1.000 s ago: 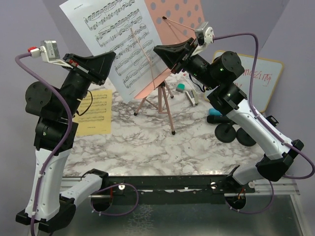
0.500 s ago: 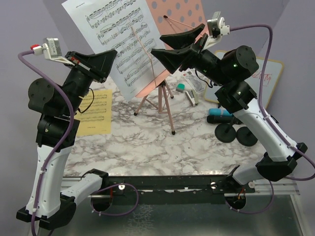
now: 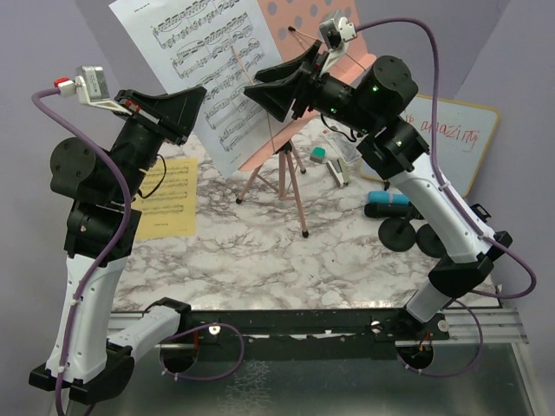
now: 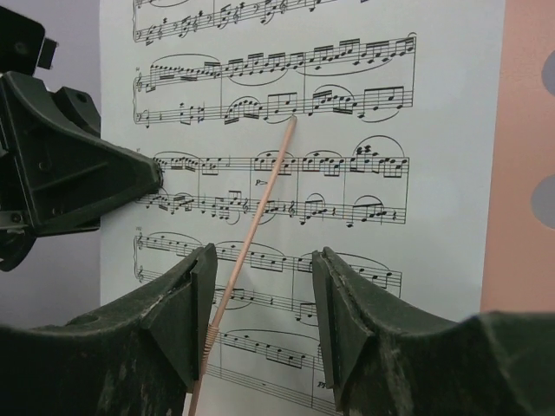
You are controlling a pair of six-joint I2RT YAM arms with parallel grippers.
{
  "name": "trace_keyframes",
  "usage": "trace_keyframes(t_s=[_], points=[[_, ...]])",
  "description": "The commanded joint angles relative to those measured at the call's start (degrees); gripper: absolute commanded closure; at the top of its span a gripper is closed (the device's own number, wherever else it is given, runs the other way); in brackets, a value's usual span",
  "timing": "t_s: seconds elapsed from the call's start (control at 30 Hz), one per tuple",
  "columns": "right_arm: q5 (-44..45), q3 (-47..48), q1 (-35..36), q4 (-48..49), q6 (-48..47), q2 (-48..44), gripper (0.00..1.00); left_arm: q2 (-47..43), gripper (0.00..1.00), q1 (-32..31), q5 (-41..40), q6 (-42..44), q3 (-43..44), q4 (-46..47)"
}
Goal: Pack up the instrument practice props
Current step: Pick up the sheet music from the music stand.
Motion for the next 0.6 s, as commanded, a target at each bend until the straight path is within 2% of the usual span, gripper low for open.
trace_keyframes(t_s=[0.0,0.1,0.33,0.57], points=[[-2.42,2.94,0.00,-3.04,1.08,1.47,0.50,-0.31,0.95,0.21,-0.48,-0.80,-0.62,1.45],[-2.63,2.11,0.00,-2.03,1.35,1.12,0.58,-0.58,0.95,0.24,-0.63,-0.74,-0.66,1.49],[-0.75,-0.27,0.00,-0.39,0.22,-0.69,0.98,-1.52,0.85,0.19,-1.48,-0.46,-0.59,1.49],[1.79,-3.85,0.00,2.22,0.02,-2.73,1.00,-1.93,0.85,0.20,-0.86,-0.77,0.04,1.55]])
